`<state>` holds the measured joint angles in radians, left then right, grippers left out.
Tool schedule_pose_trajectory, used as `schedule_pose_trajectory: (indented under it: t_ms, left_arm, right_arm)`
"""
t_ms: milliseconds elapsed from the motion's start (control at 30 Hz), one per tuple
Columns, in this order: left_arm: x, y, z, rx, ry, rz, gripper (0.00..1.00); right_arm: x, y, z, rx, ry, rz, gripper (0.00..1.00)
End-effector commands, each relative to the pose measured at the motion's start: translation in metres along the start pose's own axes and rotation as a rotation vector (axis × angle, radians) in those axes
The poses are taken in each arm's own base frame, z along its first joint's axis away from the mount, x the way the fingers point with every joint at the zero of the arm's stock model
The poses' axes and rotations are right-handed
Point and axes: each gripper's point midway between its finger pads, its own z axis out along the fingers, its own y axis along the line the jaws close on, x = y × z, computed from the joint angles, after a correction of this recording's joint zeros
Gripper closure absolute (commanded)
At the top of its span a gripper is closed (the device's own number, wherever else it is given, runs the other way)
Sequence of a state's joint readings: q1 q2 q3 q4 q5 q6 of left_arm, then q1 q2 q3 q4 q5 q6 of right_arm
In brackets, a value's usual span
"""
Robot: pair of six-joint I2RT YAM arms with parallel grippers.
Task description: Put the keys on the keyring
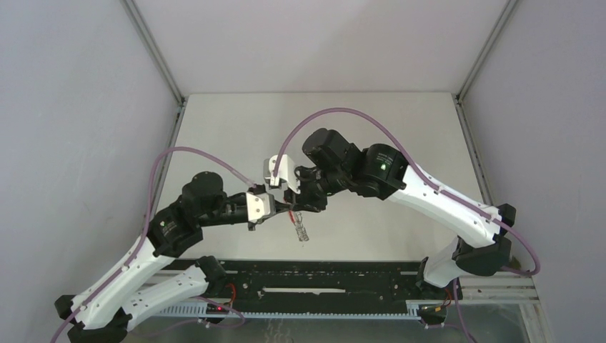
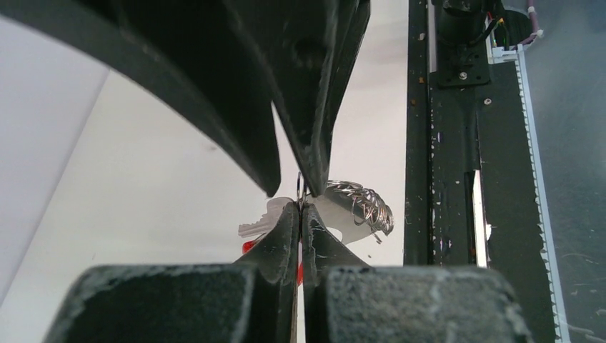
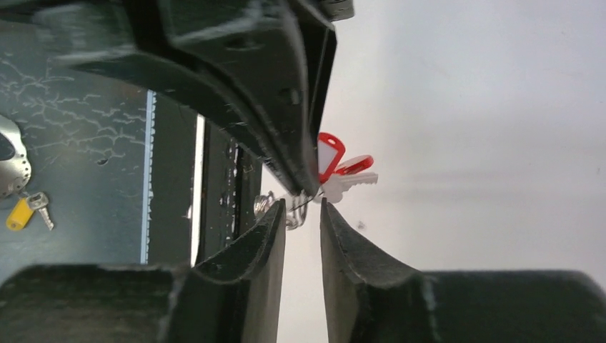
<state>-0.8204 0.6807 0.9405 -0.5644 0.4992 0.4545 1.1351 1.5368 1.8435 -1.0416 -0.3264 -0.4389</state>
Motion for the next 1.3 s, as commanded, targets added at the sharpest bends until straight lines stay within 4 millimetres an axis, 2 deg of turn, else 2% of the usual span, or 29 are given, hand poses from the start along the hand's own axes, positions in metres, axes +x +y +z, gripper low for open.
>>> schedule_pose_trajectory:
  t_ms: [0,167,300,433,500,533,567,667,833,967,1133,1267]
  left_arm:
    - [-0.040,0.006,-0.009,-0.018,-0.126,0.073,1.00]
    - [-0.041,0.006,-0.010,-0.024,-0.130,0.074,1.00]
    - [-0.040,0.006,-0.010,-0.024,-0.128,0.073,1.00]
    - [-0.038,0.006,-0.008,-0.022,-0.123,0.066,1.00]
    - [-0.036,0.007,-0.007,-0.025,-0.118,0.064,0.99]
    - [-0.035,0.008,-0.006,-0.029,-0.112,0.060,0.91]
    - [-0.033,0.009,-0.006,-0.038,-0.107,0.056,0.78]
    - [-0.030,0.012,-0.008,-0.063,-0.099,0.048,0.60]
    - [-0.025,0.010,-0.010,-0.070,-0.097,0.064,0.58]
    - [-0.032,0.012,-0.011,-0.073,-0.121,0.083,0.59]
    - [-0.052,0.012,-0.010,-0.051,-0.185,0.114,0.58]
    - [-0.058,0.016,-0.009,-0.058,-0.192,0.165,0.57]
  right_arm:
    - [-0.013,-0.012,-0.003,0.075,-0.058,-0.021,0.66]
    - [-0.014,-0.009,-0.004,0.053,-0.077,-0.019,0.68]
    - [-0.017,-0.006,-0.007,0.028,-0.101,-0.009,0.86]
    - [-0.018,-0.006,-0.009,0.031,-0.113,-0.012,1.00]
    - [-0.017,-0.006,-0.010,0.035,-0.116,-0.013,1.00]
    - [-0.017,-0.007,-0.011,0.043,-0.119,-0.010,1.00]
    - [-0.017,-0.009,-0.012,0.053,-0.124,-0.005,1.00]
    - [-0.018,-0.015,-0.018,0.086,-0.167,0.020,1.00]
    - [-0.032,-0.010,-0.037,0.069,-0.347,0.036,1.00]
    - [-0.035,0.003,-0.045,0.013,-0.448,0.036,1.00]
    - [-0.033,0.009,-0.039,-0.040,-0.478,0.059,1.00]
    - [-0.036,0.014,-0.036,-0.077,-0.514,0.067,1.00]
